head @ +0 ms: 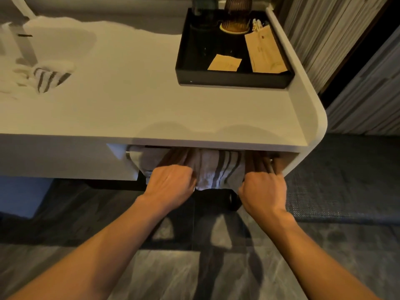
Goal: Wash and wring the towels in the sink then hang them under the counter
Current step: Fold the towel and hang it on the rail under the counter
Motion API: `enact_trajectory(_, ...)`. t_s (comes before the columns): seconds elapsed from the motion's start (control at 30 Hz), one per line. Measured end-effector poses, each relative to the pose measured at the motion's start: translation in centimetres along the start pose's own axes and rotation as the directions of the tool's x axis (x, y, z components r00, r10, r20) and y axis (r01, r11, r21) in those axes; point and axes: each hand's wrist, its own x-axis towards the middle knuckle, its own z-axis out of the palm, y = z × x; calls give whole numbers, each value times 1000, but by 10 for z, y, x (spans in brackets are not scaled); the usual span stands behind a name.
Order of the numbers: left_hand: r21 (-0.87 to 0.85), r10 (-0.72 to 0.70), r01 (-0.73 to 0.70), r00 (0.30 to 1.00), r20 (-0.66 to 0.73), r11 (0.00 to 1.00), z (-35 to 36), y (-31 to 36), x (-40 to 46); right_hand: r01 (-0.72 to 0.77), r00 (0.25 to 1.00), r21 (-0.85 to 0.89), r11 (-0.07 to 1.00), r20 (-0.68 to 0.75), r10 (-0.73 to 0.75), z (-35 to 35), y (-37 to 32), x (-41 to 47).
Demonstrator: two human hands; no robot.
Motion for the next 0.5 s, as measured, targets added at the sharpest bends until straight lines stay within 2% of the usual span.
enact_trajectory(0.17, 47, -9, 8, 1000, 9, 999, -1, -7, -2, 4, 997, -7, 1000, 76, -3, -6, -10, 4)
enact_trajectory(0.3, 62, -22, 19, 998, 56, 998, -4, -14, -3, 37, 992, -91, 995, 121, -26, -11, -1, 0)
enact_trajectory(0.4, 59, -70, 64, 992, 102, 996, -5, -17, -3, -16, 989, -30, 999, 145, 20, -19, 0, -2)
enact_trajectory(0.5, -55, -89, 95, 991, 101, 994, -8, -11, -1, -29, 992, 31, 999, 125, 25, -22, -11, 4)
